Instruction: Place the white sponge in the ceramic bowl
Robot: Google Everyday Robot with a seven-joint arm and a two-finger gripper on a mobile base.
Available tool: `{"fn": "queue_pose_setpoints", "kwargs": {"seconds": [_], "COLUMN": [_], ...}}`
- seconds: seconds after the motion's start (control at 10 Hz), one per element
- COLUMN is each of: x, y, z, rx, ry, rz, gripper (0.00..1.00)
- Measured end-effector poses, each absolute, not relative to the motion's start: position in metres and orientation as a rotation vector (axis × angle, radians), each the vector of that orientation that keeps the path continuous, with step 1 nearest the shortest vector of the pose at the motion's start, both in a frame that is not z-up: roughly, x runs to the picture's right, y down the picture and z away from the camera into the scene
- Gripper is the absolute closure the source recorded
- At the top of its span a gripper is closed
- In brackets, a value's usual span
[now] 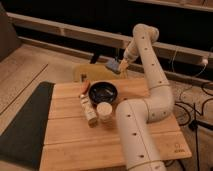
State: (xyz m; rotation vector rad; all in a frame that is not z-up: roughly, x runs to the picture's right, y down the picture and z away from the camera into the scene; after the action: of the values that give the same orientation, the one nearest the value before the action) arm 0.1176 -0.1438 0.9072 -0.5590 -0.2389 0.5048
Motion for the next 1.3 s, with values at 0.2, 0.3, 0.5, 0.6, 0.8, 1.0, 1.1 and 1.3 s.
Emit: {"fn": "queue_pose_setpoints", "kwargs": {"seconds": [0.2, 0.3, 0.5, 0.6, 0.8, 1.0, 1.1, 1.3], "x": [0.106, 0.1, 0.079, 0.065, 0.056, 0.045, 0.045, 0.044], "y": [-0.148, -0.145, -0.13, -0.117, -0.104, -0.087, -0.084, -0.083], "z": [0.916, 0.918, 0.922, 0.923, 0.922, 0.917, 0.916, 0.917], "rx": [-0.547, -0.558, -0.615, -0.661, -0.709, -0.778, -0.79, -0.791], "ry": [-0.256, -0.268, -0.301, -0.317, -0.327, -0.336, -0.336, -0.336], "rz": [0.474, 0.466, 0.431, 0.404, 0.378, 0.329, 0.322, 0.321], "gripper": [1.0, 1.0, 1.0, 1.0, 1.0, 1.0, 1.0, 1.0]}}
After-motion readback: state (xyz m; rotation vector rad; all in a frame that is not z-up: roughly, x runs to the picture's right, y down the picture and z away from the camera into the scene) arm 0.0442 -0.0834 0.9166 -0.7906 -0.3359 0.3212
